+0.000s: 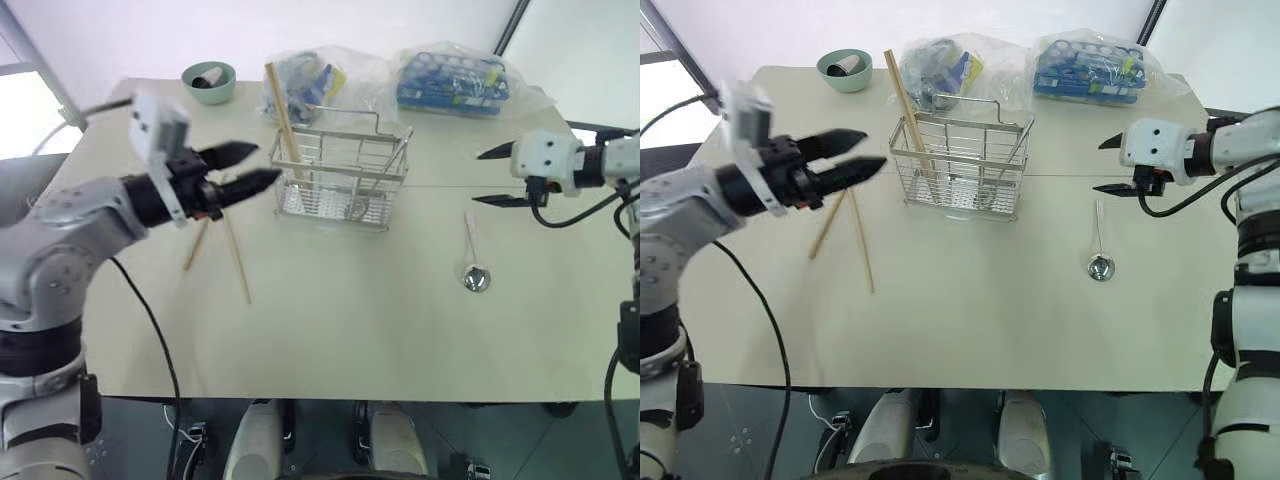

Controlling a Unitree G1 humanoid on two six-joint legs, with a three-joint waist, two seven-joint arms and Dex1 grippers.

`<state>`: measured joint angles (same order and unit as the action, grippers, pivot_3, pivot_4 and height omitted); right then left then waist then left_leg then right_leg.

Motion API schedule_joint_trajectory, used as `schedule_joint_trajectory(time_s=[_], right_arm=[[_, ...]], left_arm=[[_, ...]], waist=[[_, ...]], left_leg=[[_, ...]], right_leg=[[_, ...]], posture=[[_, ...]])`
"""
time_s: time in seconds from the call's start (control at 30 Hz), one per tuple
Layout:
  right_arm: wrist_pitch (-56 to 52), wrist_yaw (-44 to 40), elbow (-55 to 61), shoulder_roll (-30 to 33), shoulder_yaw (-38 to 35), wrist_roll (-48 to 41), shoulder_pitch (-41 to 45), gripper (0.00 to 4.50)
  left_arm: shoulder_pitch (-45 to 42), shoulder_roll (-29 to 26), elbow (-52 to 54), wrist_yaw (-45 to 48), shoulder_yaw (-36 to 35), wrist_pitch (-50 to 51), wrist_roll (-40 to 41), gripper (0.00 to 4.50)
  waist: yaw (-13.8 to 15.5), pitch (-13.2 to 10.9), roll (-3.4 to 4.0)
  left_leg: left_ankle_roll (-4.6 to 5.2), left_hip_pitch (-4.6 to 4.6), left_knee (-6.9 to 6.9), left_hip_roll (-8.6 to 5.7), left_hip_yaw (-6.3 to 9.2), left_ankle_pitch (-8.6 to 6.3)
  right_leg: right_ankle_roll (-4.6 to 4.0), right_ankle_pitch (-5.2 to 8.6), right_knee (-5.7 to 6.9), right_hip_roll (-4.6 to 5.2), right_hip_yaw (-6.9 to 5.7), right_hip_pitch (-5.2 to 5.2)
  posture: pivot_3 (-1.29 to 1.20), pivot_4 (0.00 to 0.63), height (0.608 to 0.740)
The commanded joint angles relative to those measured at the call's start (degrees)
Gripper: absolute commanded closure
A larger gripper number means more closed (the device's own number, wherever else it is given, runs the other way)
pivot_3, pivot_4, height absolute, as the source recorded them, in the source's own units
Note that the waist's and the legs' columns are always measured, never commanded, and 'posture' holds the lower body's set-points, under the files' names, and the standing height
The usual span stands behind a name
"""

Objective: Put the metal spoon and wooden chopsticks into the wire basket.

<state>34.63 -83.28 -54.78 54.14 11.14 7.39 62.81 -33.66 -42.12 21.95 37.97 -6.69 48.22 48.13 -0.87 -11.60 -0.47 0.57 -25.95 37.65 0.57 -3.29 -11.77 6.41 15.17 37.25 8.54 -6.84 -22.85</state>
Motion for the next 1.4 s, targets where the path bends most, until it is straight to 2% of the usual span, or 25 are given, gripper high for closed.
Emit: schedule_joint_trajectory(time_s=[0.03,0.13,0.37,0.73,0.83,0.87,0.97,1.17,1.3,1.4], right_arm=[[11.8,-3.6,-2.6,1.3,4.8,4.9,1.7,0.96],[20.6,-1.8,-6.1,1.3,9.1,10.3,4.0,0.96],[35.3,9.6,-11.5,-0.9,19.7,26.2,10.0,0.96],[39.7,25.7,-15.5,-4.8,28.2,38.4,10.5,0.96],[39.7,27.9,-16.7,-5.4,28.8,39.1,10.1,2.38],[39.8,28.7,-16.9,-5.5,29.2,39.6,10.2,2.79],[40.2,30.4,-17.4,-5.5,30.0,40.5,10.2,4.38],[39.2,36.7,-17.2,-5.7,30.0,42.1,10.7,4.45],[38.6,24.5,-21.9,-8.7,22.4,28.7,10.7,4.45],[37.9,17.2,-21.6,-9.7,18.7,21.9,10.9,4.45]], left_arm=[[0.1,0.4,0.3,3.6,3.8,-2.0,-2.4,1.58],[-0.1,0.9,0.6,6.0,6.1,-2.0,-3.2,1.58],[-0.4,2.9,2.6,8.1,8.6,-0.8,-2.8,1.58],[-0.5,3.8,4.7,6.6,7.9,1.4,-1.7,1.58],[-0.9,4.1,4.8,5.8,7.0,1.9,-1.4,1.55],[-1.0,4.1,4.8,5.6,6.8,1.9,-1.4,1.55],[-1.3,4.1,4.8,5.2,6.5,2.2,-1.4,1.55],[-2.2,4.2,4.4,4.9,5.8,2.4,-1.2,1.55],[-2.6,4.3,3.5,4.8,5.7,2.0,-1.5,1.55],[-3.2,4.6,2.5,4.8,6.0,1.4,-2.3,1.55]], waist=[[0.1,0.0,0.02],[0.0,0.0,0.04],[-0.3,-0.1,0.05],[-0.1,0.0,0.02],[-0.2,0.0,0.02],[-0.2,0.0,0.03],[-0.2,0.0,0.00],[-0.5,0.0,0.00],[-1.1,0.0,0.00],[-1.3,0.0,0.02]], left_leg=[[0.00,0.00,0.00,-0.01,-0.04,0.00],[0.00,-0.03,0.00,-0.04,-0.19,0.00],[-0.02,-0.02,-0.05,0.02,-0.20,0.02],[-0.04,0.10,-0.04,0.01,-0.19,0.04],[-0.05,0.57,-0.15,0.01,-0.19,0.03],[-0.07,0.59,-0.18,0.00,-0.20,0.04],[-0.08,0.59,-0.19,0.00,-0.18,0.06],[-0.10,0.62,-0.21,0.02,-0.20,0.08],[-0.12,0.62,-0.22,0.03,-0.20,0.09],[-0.13,0.62,-0.27,0.02,-0.19,0.12]], right_leg=[[0.00,0.00,0.00,0.00,0.00,0.00],[0.00,0.00,-0.01,0.03,0.06,-0.06],[0.00,0.00,0.13,0.00,0.32,-0.28],[-0.01,0.00,0.19,-0.01,0.37,-0.18],[-0.02,0.01,0.10,-0.02,0.36,0.23],[-0.02,0.01,0.09,0.00,0.37,0.23],[-0.02,0.01,0.13,-0.03,0.40,0.20],[-0.02,0.01,0.12,-0.05,0.41,0.21],[-0.03,0.01,0.13,-0.06,0.43,0.21],[-0.03,0.00,0.16,-0.06,0.43,0.21]], posture=[[0.00,0.150,0.707],[0.00,0.150,0.707],[0.00,0.150,0.707],[0.00,0.150,0.707],[0.00,0.150,0.707],[0.00,0.150,0.707],[0.00,0.150,0.707],[0.00,0.150,0.707],[0.00,0.150,0.707],[0.00,0.150,0.707]])
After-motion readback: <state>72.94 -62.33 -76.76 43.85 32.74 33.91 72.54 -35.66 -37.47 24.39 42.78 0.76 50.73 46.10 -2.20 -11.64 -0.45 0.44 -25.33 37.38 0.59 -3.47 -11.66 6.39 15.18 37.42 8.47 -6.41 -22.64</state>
